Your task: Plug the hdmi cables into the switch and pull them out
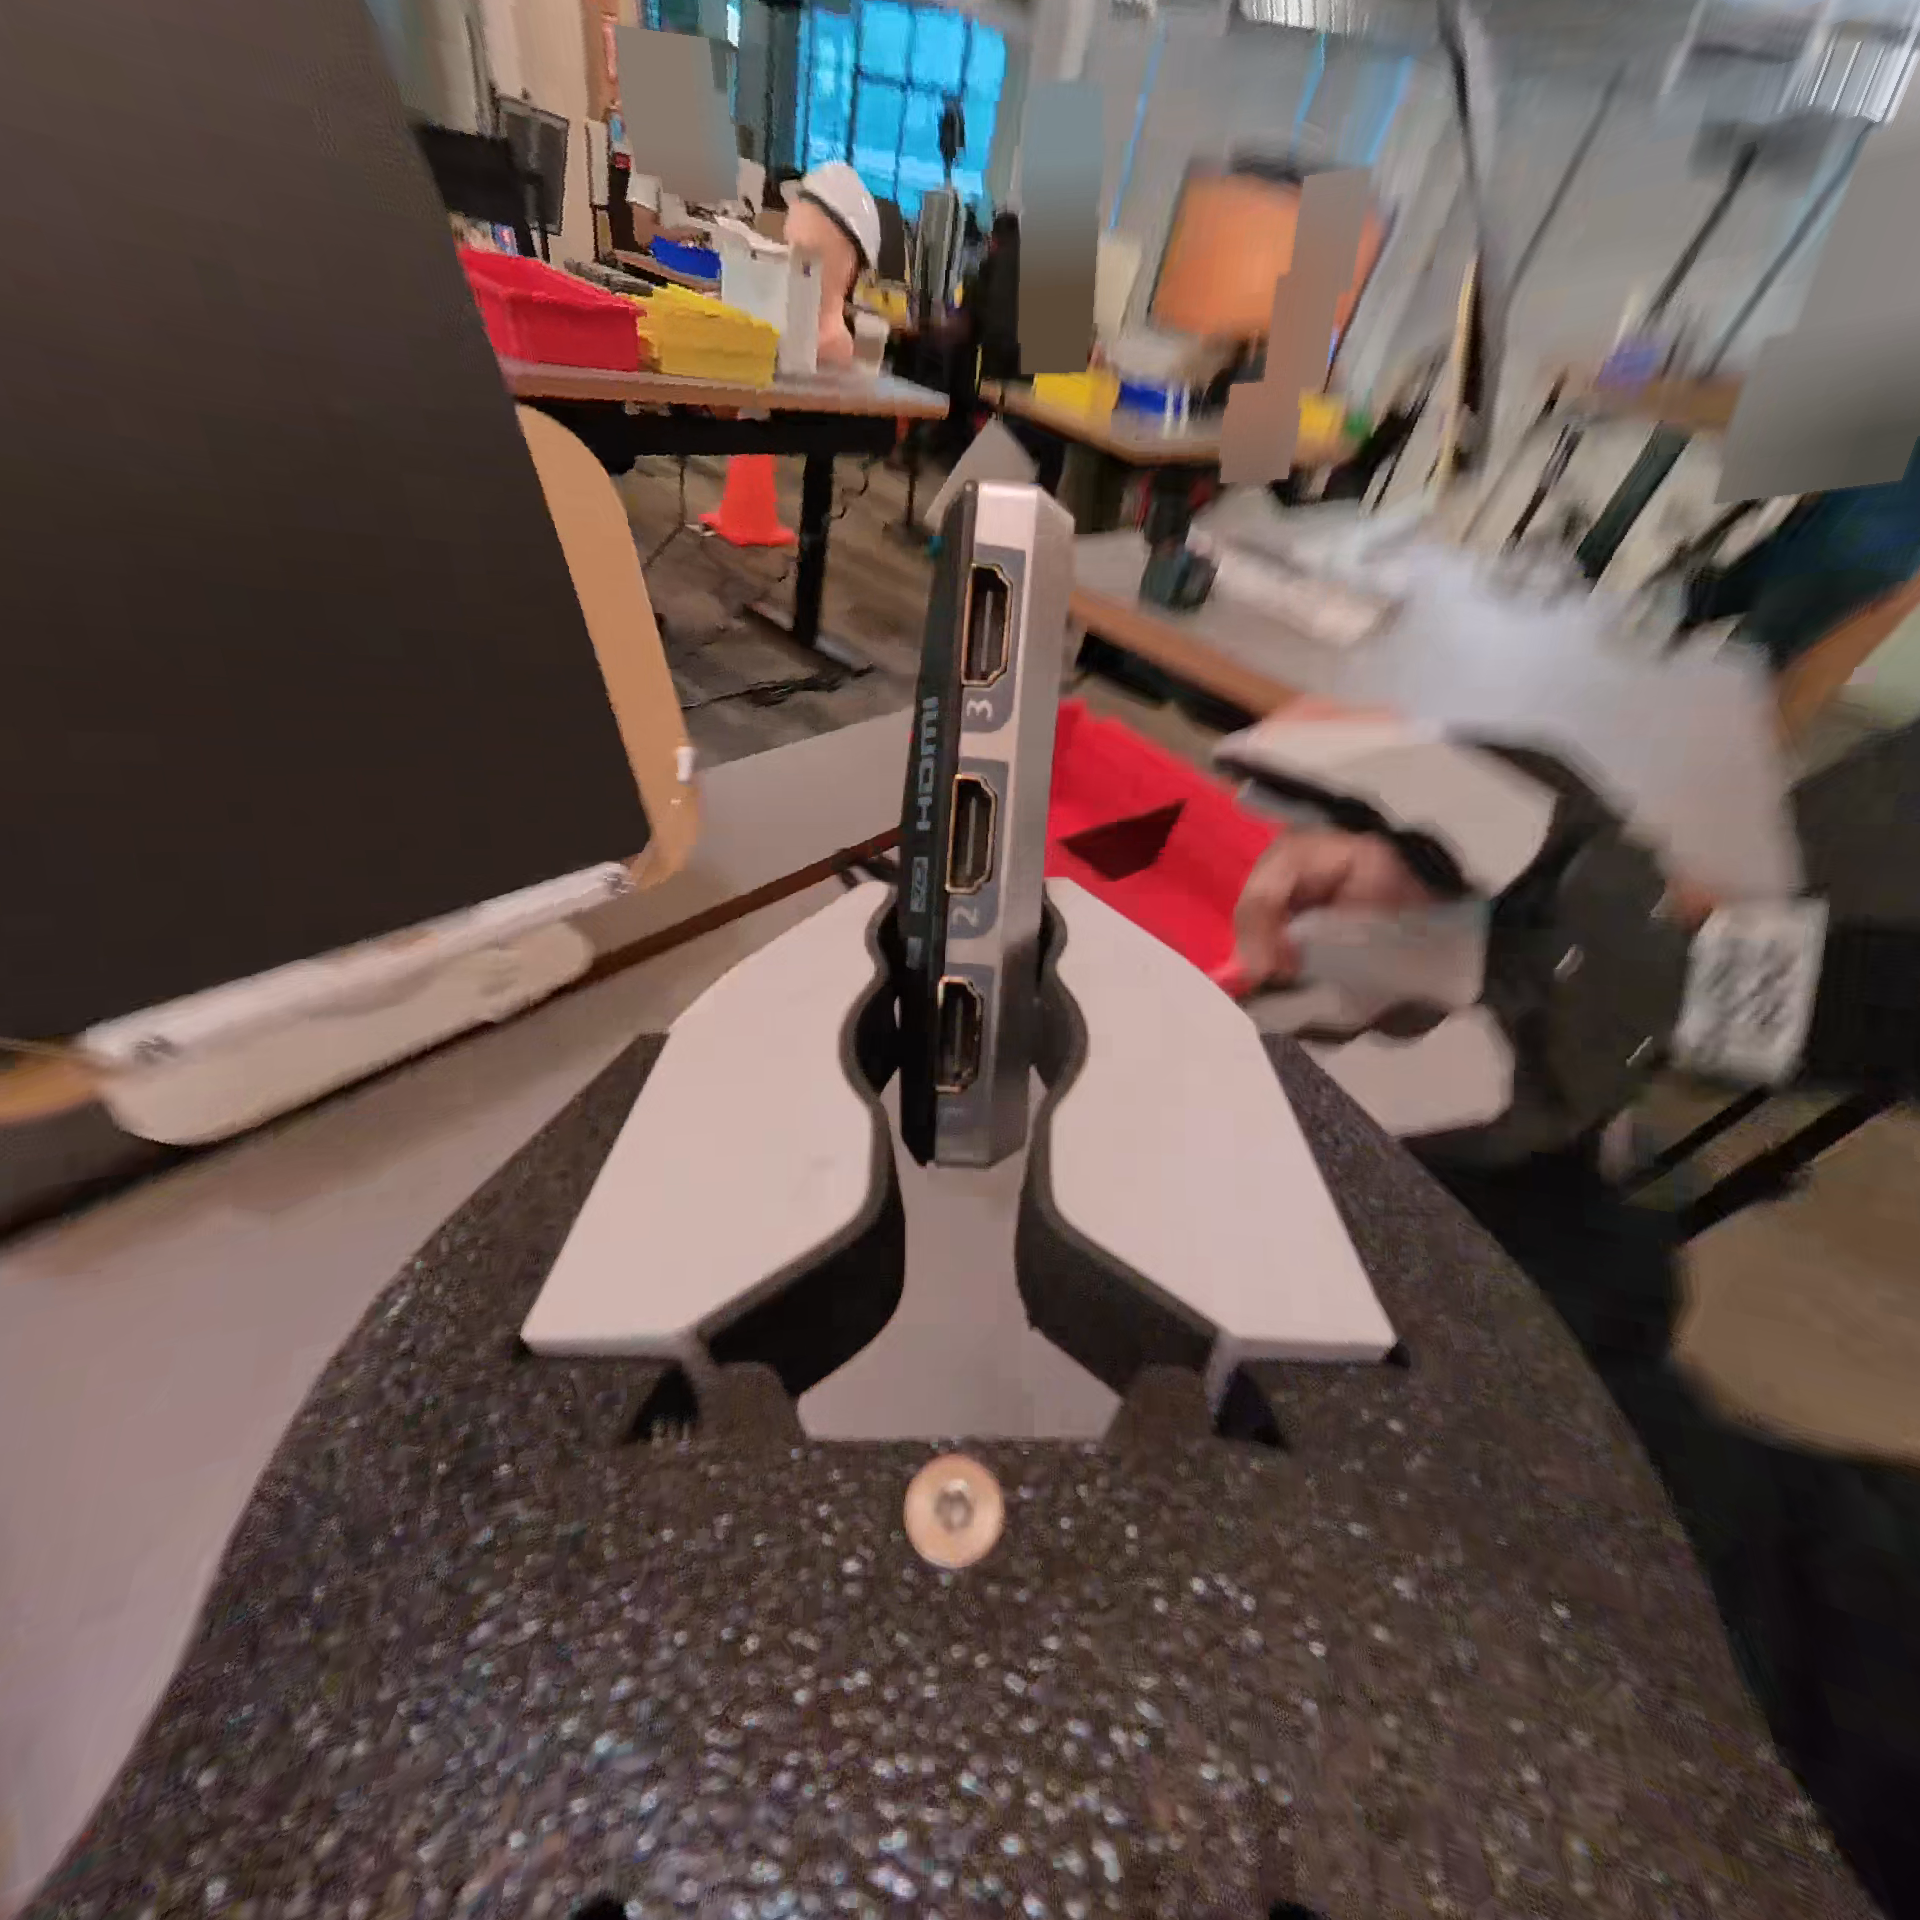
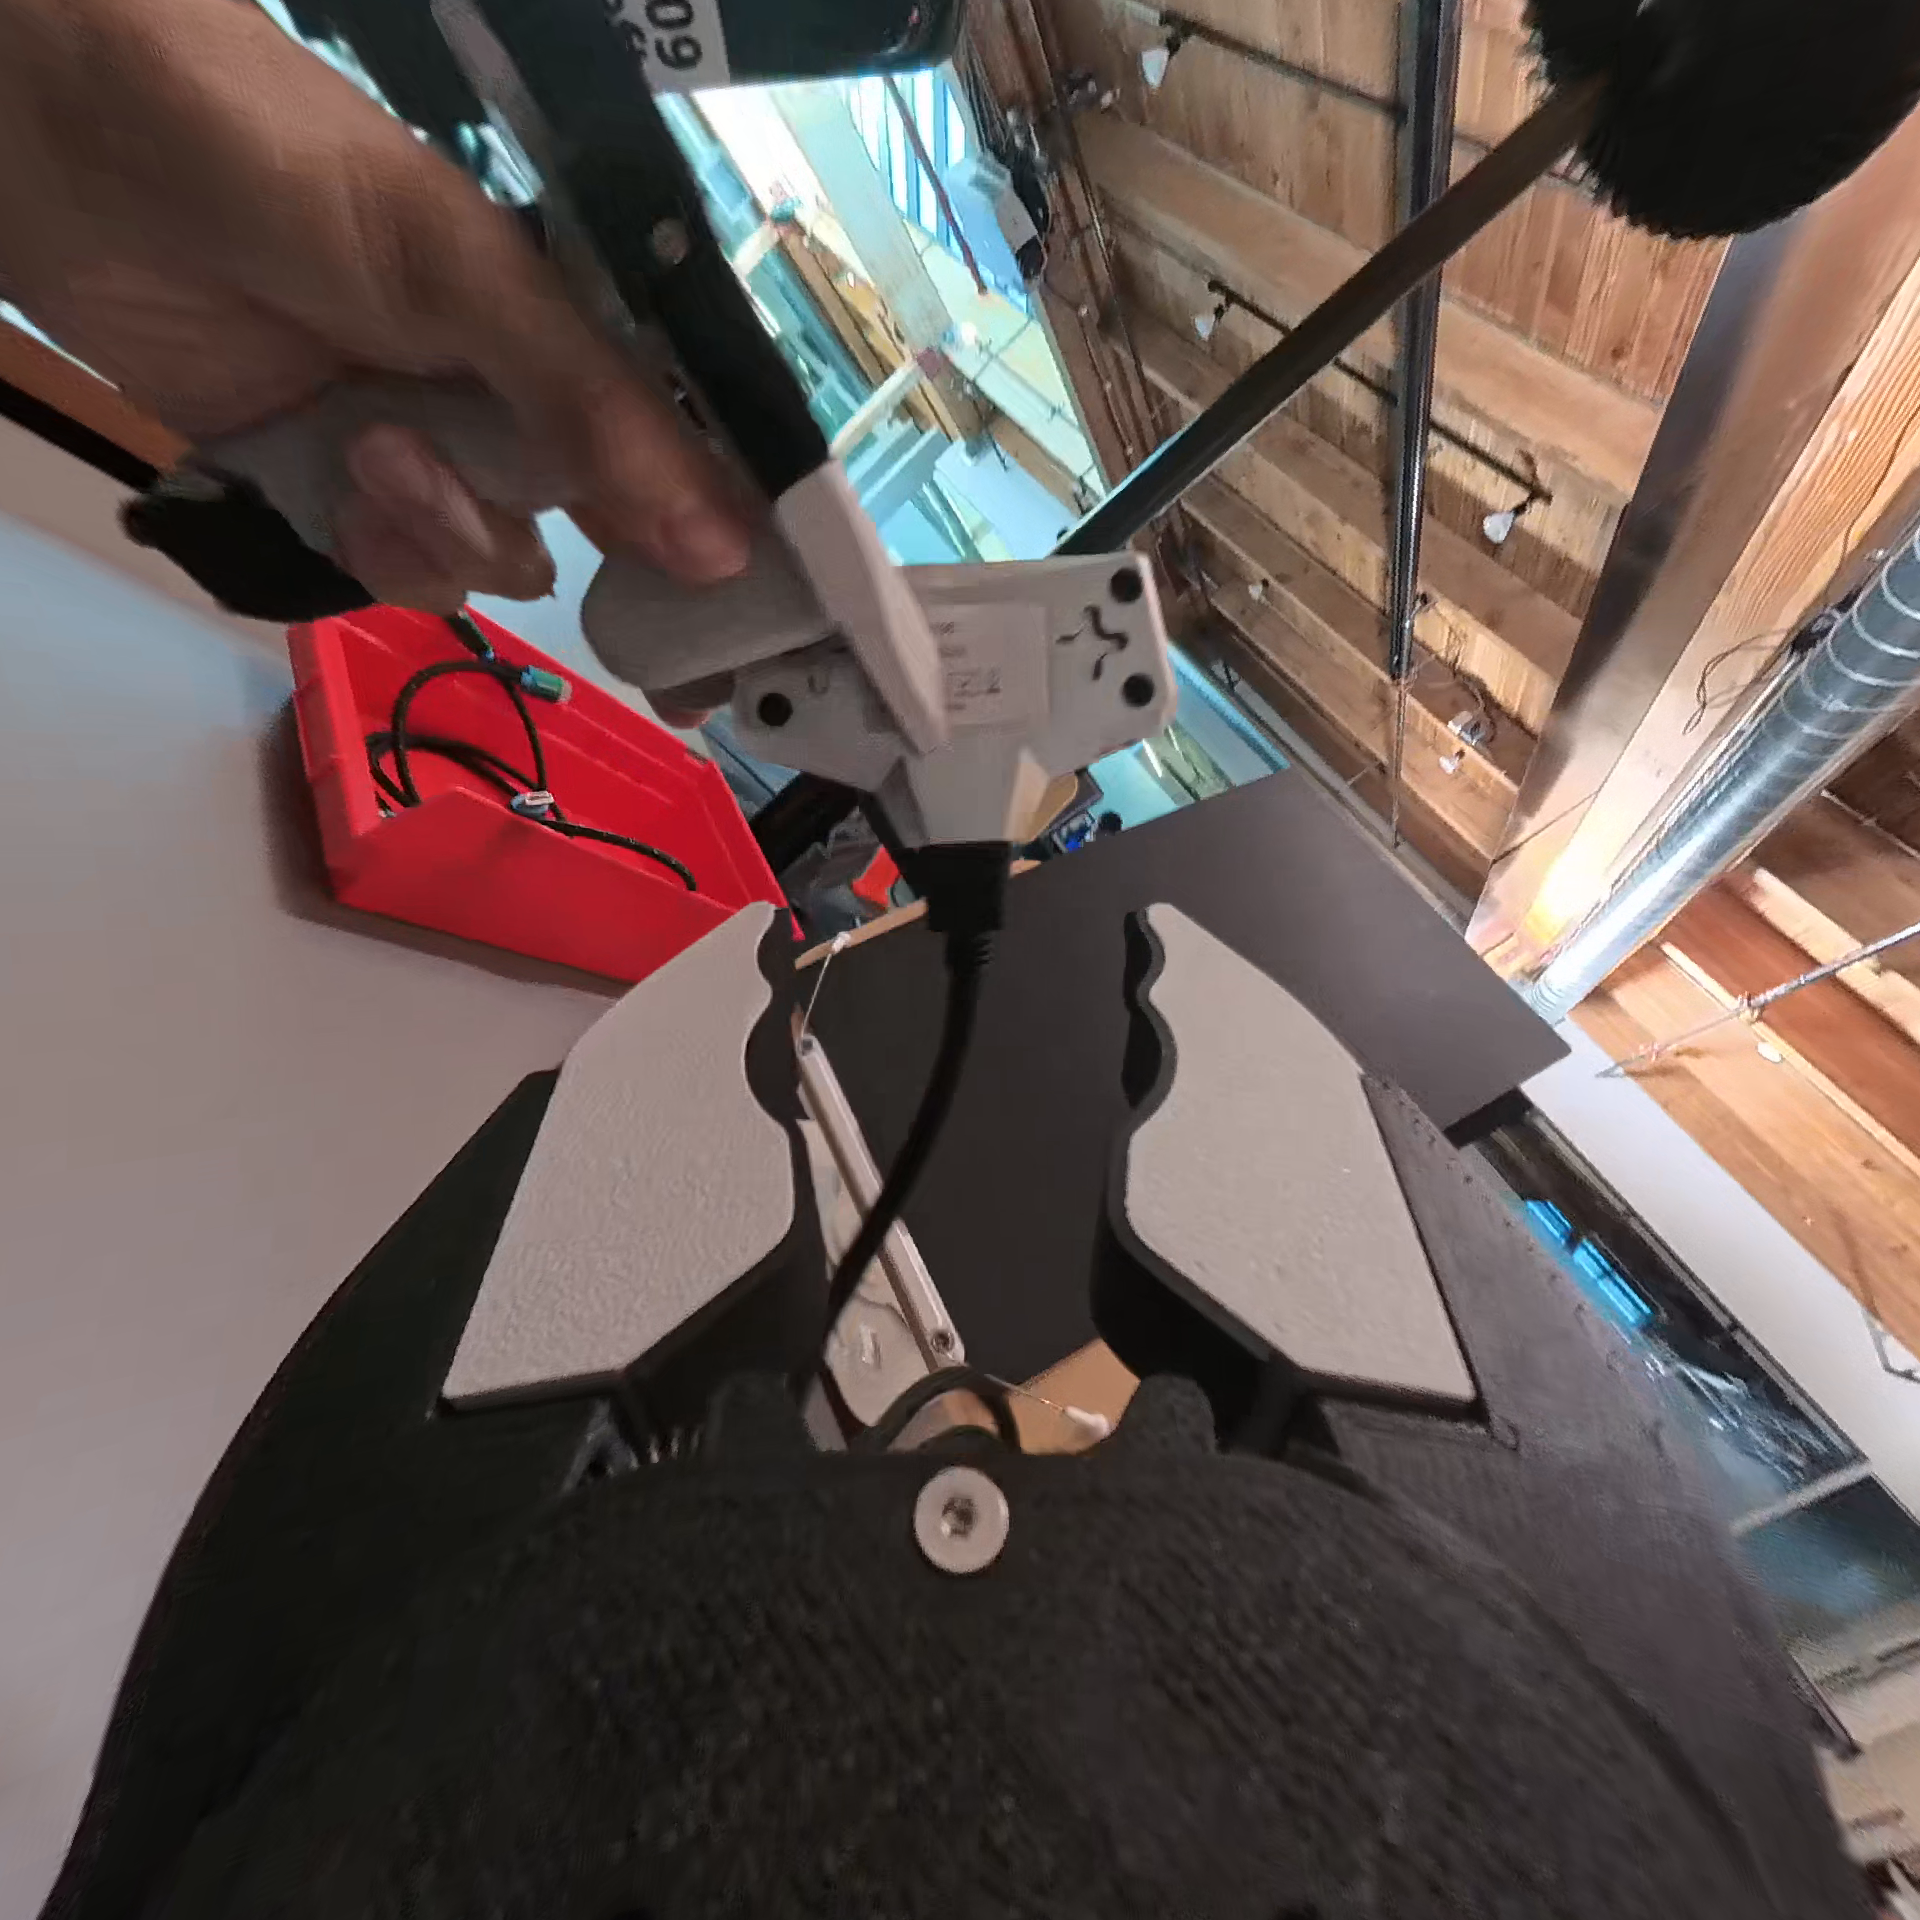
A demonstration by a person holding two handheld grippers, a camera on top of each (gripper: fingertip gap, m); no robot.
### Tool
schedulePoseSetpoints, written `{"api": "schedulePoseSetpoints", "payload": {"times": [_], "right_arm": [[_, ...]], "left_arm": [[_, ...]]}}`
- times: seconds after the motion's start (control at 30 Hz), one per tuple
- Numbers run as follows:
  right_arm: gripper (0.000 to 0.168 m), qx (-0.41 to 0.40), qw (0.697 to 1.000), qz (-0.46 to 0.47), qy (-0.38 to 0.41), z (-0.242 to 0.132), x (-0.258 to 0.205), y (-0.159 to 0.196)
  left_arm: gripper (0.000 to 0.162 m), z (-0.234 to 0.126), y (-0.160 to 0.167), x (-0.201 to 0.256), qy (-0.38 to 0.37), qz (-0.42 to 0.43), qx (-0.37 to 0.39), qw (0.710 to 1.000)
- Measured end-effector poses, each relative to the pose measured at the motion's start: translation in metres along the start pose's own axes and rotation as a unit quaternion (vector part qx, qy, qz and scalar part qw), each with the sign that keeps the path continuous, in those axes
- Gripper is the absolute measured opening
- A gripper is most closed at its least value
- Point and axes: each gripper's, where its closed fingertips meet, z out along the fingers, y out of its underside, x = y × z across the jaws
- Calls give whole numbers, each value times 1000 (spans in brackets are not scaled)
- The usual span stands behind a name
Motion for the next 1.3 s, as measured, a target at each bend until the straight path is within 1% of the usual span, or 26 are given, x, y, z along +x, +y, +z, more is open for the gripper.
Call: {"api": "schedulePoseSetpoints", "payload": {"times": [0.07,0.17,0.2,0.27,0.3,0.4,0.5,0.57,0.6,0.67,0.7,0.73,0.77,0.87,0.9,1.0,1.07,1.1,1.17,1.23,1.3], "right_arm": [[64,-23,999,-14,19,12,-1,5],[63,-45,996,-47,68,26,3,11],[62,-40,995,-57,73,29,2,11],[52,-48,991,-93,87,30,3,15],[38,-62,989,-110,80,29,2,19],[35,-66,991,-111,47,24,-2,25],[34,-63,991,-113,17,19,-6,30],[32,-62,992,-106,-1,15,-8,33],[31,-58,992,-110,-7,14,-10,32],[31,-57,990,-128,-25,14,-16,32],[31,-58,988,-137,-36,14,-20,32],[31,-61,986,-147,-42,15,-23,32],[30,-69,984,-156,-47,16,-25,32],[31,-88,981,-168,-38,19,-24,38],[32,-81,984,-159,-26,21,-21,38],[33,-54,991,-121,10,21,-12,30],[34,-27,996,-82,21,17,-6,20],[35,-11,998,-63,20,16,-5,14],[37,-15,998,-57,9,17,-8,17],[38,-28,997,-71,31,17,-2,24],[40,-30,998,-46,7,14,-6,25]], "left_arm": [[21,3,-3,1,29,-105,31,994],[21,11,3,14,84,-226,53,969],[21,13,6,18,103,-260,53,959],[21,18,13,21,111,-292,48,949],[21,20,16,22,112,-297,41,947],[21,21,25,24,121,-310,22,943],[26,21,30,31,142,-287,-5,947],[34,19,32,37,157,-245,-34,956],[43,19,33,37,154,-226,-50,961],[54,19,36,35,144,-202,-79,965],[53,20,37,34,139,-195,-90,967],[45,19,36,34,141,-186,-94,968],[40,19,36,34,141,-178,-96,969],[33,22,39,26,119,-161,-95,975],[31,23,36,24,122,-170,-79,975],[23,20,16,9,146,-237,13,960],[22,16,11,-2,158,-267,43,950],[22,15,12,-2,167,-274,47,946],[22,18,19,8,188,-268,35,944],[22,21,24,7,171,-262,27,949],[22,22,22,0,157,-271,32,949]]}}
